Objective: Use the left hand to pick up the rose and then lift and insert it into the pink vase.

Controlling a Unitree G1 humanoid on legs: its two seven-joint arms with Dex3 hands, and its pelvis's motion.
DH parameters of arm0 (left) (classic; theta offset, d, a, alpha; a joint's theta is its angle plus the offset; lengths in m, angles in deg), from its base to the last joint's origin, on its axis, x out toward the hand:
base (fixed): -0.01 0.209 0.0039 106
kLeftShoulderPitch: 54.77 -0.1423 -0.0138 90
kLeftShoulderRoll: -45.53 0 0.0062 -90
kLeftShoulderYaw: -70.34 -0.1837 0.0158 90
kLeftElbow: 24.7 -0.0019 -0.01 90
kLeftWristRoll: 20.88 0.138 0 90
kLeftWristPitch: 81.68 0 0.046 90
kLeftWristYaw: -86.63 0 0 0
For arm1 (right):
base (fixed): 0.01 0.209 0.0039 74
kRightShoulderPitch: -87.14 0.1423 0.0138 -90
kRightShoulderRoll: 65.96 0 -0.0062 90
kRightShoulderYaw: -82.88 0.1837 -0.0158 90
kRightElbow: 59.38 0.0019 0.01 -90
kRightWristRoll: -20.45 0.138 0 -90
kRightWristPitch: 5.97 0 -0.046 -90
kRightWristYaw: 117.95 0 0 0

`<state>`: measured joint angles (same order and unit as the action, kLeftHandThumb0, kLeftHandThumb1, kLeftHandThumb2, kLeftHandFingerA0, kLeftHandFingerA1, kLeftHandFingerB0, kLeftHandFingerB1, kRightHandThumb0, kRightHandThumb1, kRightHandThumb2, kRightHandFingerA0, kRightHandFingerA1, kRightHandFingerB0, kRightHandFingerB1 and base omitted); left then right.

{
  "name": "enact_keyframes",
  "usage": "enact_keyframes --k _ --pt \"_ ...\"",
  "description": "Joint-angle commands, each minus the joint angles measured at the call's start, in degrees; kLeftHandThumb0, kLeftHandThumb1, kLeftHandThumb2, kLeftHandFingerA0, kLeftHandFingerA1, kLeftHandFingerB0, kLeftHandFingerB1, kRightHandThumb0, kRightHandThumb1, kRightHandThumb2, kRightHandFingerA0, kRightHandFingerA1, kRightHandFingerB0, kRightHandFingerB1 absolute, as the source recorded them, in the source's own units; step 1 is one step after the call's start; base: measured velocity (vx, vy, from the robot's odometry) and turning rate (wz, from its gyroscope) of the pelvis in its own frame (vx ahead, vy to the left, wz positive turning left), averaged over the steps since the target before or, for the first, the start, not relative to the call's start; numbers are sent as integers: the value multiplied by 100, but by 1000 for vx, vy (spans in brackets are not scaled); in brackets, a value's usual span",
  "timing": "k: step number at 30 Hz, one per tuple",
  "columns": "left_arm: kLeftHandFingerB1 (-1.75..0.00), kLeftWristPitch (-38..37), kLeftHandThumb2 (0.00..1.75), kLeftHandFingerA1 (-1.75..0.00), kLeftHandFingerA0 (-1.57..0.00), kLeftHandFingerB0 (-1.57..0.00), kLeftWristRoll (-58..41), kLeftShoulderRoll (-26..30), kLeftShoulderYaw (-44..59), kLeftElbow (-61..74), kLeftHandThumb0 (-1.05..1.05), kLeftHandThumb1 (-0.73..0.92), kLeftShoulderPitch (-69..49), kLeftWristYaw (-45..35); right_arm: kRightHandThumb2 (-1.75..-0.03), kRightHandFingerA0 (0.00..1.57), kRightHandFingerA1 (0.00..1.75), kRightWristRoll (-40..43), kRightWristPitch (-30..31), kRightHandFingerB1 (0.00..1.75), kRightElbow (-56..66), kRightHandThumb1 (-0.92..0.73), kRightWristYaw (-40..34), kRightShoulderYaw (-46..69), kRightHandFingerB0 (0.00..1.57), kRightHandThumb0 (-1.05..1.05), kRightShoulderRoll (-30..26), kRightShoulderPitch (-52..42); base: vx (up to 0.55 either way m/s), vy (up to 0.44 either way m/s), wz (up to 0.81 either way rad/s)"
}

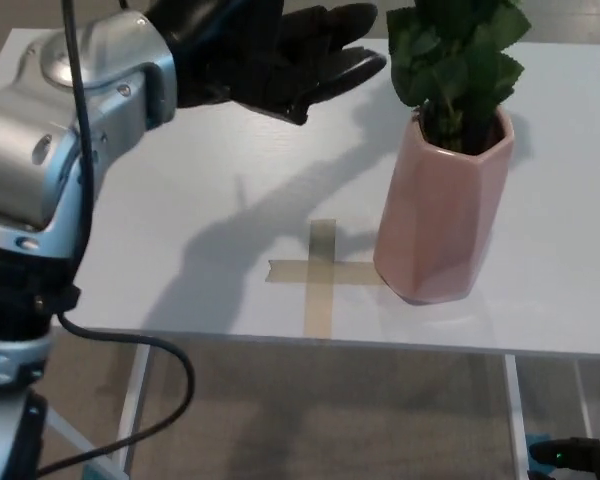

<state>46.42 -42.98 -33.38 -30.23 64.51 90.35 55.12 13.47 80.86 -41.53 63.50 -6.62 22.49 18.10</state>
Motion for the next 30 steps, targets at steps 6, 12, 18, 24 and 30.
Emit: enact_keyframes --k 6,12,18,24,30 --pt "-12 -337 85 -6 0 0 229 633 -142 383 -75 42 -53 -1094 -90 56 59 -37 33 54 -47 -55 13 20 46 -39 -26 -86 0 0 0" --pt "-12 -385 85 -6 0 0 202 742 -80 443 -76 42 -33 -1346 -90 56 59 -46 78 54 -42 -55 -21 28 46 -39 -10 -92 0 0 0" --pt "-13 -473 85 -7 0 0 354 884 -133 558 -75 41 -25 -1503 -90 57 60 -69 31 55 -52 -55 -39 17 49 -39 2 -127 0 0 0" --pt "-14 -511 85 -8 0 0 405 974 -55 543 -74 41 -60 -1674 -91 58 61 -85 48 55 -52 -55 -25 32 48 -37 3 -78 0 0 0" --pt "-23 -772 62 -20 0 -1 596 1240 -224 481 -85 49 -173 -2120 -60 60 41 -97 24 40 -42 -66 17 31 57 -35 -19 -90 0 0 0"
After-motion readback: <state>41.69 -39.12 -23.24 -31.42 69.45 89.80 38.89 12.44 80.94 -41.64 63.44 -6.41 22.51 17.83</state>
